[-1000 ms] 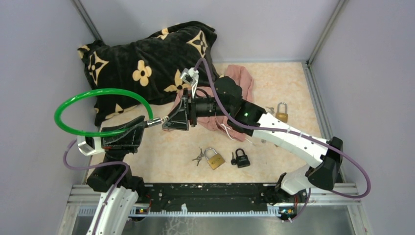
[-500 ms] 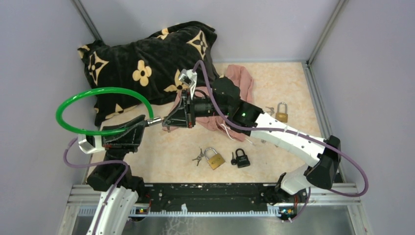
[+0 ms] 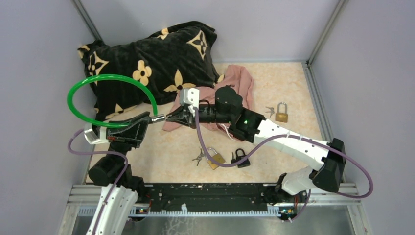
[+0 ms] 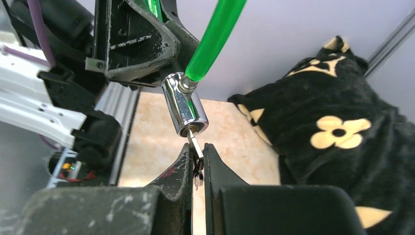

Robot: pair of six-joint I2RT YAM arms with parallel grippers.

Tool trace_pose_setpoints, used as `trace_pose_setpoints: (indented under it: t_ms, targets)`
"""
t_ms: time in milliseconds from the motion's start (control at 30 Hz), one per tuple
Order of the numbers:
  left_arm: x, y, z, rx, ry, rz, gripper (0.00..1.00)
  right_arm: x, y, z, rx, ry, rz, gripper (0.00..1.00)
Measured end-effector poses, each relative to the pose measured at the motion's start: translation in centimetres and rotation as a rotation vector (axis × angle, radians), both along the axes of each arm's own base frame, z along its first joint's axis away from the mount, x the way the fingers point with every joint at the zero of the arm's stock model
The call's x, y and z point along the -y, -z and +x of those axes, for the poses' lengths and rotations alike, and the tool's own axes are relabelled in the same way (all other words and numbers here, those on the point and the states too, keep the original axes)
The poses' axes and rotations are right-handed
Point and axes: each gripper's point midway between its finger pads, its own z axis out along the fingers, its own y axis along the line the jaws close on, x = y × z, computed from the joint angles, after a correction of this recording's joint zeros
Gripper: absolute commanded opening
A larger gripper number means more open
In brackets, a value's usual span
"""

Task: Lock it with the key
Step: Lock the lock.

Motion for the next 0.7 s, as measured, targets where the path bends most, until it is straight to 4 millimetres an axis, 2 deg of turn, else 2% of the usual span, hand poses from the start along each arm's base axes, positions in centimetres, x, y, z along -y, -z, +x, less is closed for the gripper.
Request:
trace_pose_setpoints:
  t_ms: [200,233,267,300,367,400,600,700]
  targets:
    - [0.2,0.4,0.3,-0.019,0.0,0.013,0.0,0.2,0.4,0.5,0.143,0.009,-0.028,0.0]
    - [0.2,0.5,0.4,-0.022,0.002,0.016,0.0,0.2,0.4,0.6,0.156,0.012,-0.032,0.06]
    - [0.2,0.5,0.4,-0.023,0.003,0.018,0.0,0.3,0.4,0.6,0.163,0.015,-0.035,0.39]
    - [0.3,0.6,0.4,-0.024,0.004,0.02,0.0,0.4,0.5,0.6,0.169,0.018,-0.039,0.61]
    - [0.3,0.7,0.5,-0.03,0.004,0.025,0.0,0.6,0.8,0.3,0.176,0.015,-0.046,0.88]
    - [0.4,0.9,0.7,-0.039,0.004,0.028,0.0,0.7,0.8,0.0,0.185,0.009,-0.049,0.97]
    - [0.6,2.1,1.7,-0.083,-0.002,0.049,0.0,2.5,0.2,-1.0,0.172,0.02,-0.071,0.96]
    - [0.6,2.2,1.7,-0.083,-0.002,0.054,0.0,3.2,0.3,-1.3,0.144,0.018,-0.102,0.83]
